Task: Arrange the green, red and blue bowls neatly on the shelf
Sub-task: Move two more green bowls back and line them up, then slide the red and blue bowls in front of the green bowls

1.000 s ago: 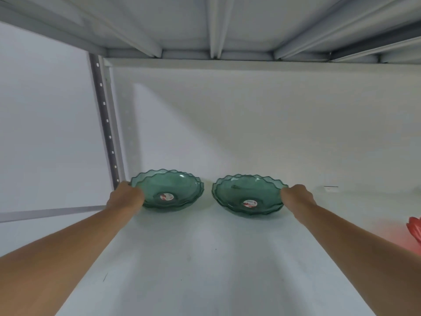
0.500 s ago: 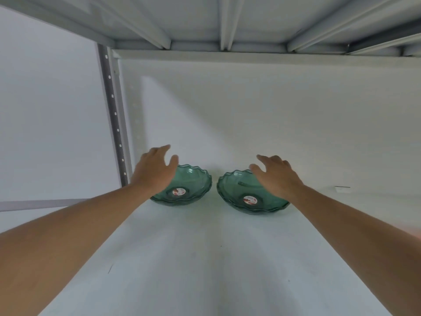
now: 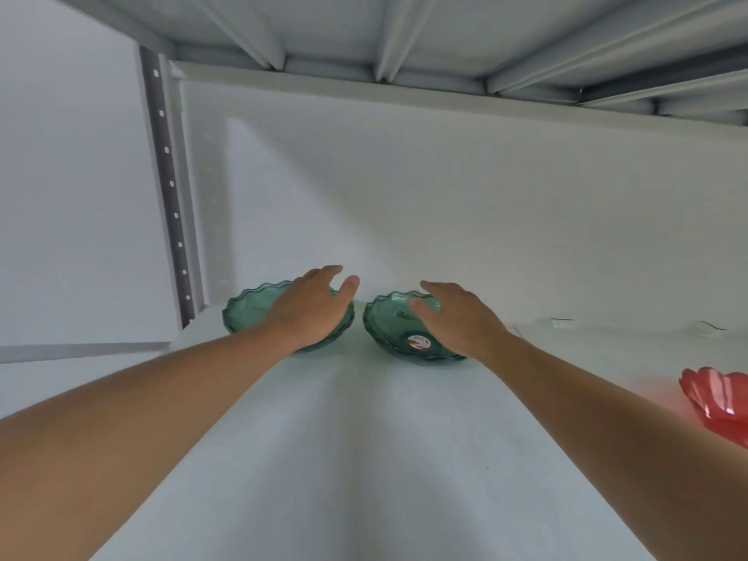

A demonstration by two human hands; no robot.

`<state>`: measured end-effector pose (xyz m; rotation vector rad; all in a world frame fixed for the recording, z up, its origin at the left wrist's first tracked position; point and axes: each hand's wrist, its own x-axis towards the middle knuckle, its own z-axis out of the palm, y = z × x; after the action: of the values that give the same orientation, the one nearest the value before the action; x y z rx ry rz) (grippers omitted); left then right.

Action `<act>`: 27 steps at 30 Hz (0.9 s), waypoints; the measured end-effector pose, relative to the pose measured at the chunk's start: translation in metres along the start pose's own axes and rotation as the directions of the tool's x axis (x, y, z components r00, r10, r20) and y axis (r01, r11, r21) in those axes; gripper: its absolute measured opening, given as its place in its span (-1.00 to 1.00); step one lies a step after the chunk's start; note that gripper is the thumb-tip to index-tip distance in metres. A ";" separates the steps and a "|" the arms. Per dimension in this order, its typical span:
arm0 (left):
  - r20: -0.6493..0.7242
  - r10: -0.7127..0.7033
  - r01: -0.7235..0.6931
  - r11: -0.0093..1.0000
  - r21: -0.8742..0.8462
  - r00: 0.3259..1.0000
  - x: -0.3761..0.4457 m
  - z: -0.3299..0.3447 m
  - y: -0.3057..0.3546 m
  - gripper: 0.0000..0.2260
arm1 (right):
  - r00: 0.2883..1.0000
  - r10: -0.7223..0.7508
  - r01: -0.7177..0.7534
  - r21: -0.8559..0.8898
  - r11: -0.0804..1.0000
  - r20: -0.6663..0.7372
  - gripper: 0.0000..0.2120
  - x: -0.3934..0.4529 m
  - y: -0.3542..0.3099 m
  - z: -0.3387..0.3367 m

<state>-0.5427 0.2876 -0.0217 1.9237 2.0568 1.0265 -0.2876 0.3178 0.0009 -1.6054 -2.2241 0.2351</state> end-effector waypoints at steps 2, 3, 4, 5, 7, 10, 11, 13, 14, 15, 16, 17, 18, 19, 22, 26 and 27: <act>0.013 0.004 -0.004 1.000 -0.018 1.000 -0.001 0.011 0.000 -0.27 | 0.999 0.034 -0.034 -0.025 0.999 -0.006 -0.38 -0.010 0.007 0.003; 0.022 0.013 -0.012 1.000 -0.024 1.000 -0.001 0.017 0.002 -0.27 | 0.999 0.046 -0.046 -0.031 0.998 -0.009 -0.40 -0.016 0.010 0.003; 0.028 0.021 -0.020 0.999 -0.029 0.999 -0.003 0.021 0.005 -0.26 | 0.998 0.054 -0.054 -0.032 0.998 -0.014 -0.42 -0.021 0.013 0.003; 0.029 0.028 -0.027 0.999 -0.034 0.999 -0.005 0.024 0.009 -0.27 | 0.998 0.060 -0.060 -0.032 0.998 -0.019 -0.43 -0.027 0.016 0.001; 0.027 0.032 -0.031 0.998 -0.046 0.999 -0.012 0.029 0.021 -0.27 | 0.997 0.069 -0.070 -0.035 0.997 -0.023 -0.41 -0.039 0.023 -0.006; 0.033 0.047 -0.045 0.998 -0.050 0.998 -0.029 0.031 0.046 -0.28 | 0.997 0.074 -0.075 -0.022 0.997 -0.021 -0.37 -0.058 0.035 -0.024; 0.034 0.050 -0.049 0.998 -0.042 0.998 -0.036 0.031 0.056 -0.28 | 0.997 0.073 -0.073 -0.010 0.997 -0.016 -0.36 -0.065 0.040 -0.031; 0.033 0.049 -0.049 0.999 -0.025 0.998 -0.051 0.031 0.077 -0.28 | 0.998 0.062 -0.062 0.004 0.998 -0.015 -0.35 -0.082 0.052 -0.043; 0.028 0.046 -0.046 0.999 -0.017 0.999 -0.060 0.031 0.089 -0.28 | 0.998 0.055 -0.054 0.008 0.998 -0.018 -0.34 -0.091 0.059 -0.048; 0.021 0.041 -0.041 0.999 -0.008 0.999 -0.068 0.032 0.100 -0.28 | 0.999 0.047 -0.047 0.014 0.999 -0.022 -0.34 -0.101 0.067 -0.053; 0.010 0.035 -0.035 0.999 0.002 0.999 -0.078 0.033 0.113 -0.28 | 0.999 0.039 -0.038 0.021 0.999 -0.025 -0.34 -0.111 0.075 -0.058; -0.001 0.030 -0.030 1.000 0.009 1.000 -0.089 0.036 0.125 -0.28 | 0.999 0.031 -0.030 0.025 0.999 -0.028 -0.34 -0.122 0.084 -0.063; -0.013 0.025 -0.025 1.000 0.014 1.000 -0.101 0.039 0.137 -0.28 | 0.999 0.022 -0.021 0.025 0.999 -0.029 -0.33 -0.134 0.094 -0.067; -0.024 0.019 -0.019 1.000 0.019 1.000 -0.115 0.044 0.149 -0.29 | 1.000 0.013 -0.012 0.023 1.000 -0.028 -0.33 -0.145 0.105 -0.071; -0.056 -0.008 0.011 0.998 0.055 0.998 -0.155 0.063 0.180 -0.31 | 1.000 -0.022 0.022 0.015 1.000 -0.008 -0.34 -0.181 0.137 -0.083; -0.051 -0.061 0.063 0.997 0.036 0.997 -0.203 0.080 0.217 -0.27 | 0.998 -0.055 0.054 0.019 0.998 0.040 -0.32 -0.226 0.172 -0.105; -0.053 -0.079 0.080 0.997 0.020 0.996 -0.213 0.081 0.225 -0.27 | 0.997 -0.058 0.057 0.018 0.998 0.041 -0.31 -0.236 0.178 -0.111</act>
<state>-0.2769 0.1091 -0.0296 1.8281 2.1625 1.0508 -0.0233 0.1450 -0.0105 -1.5388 -2.2899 0.2725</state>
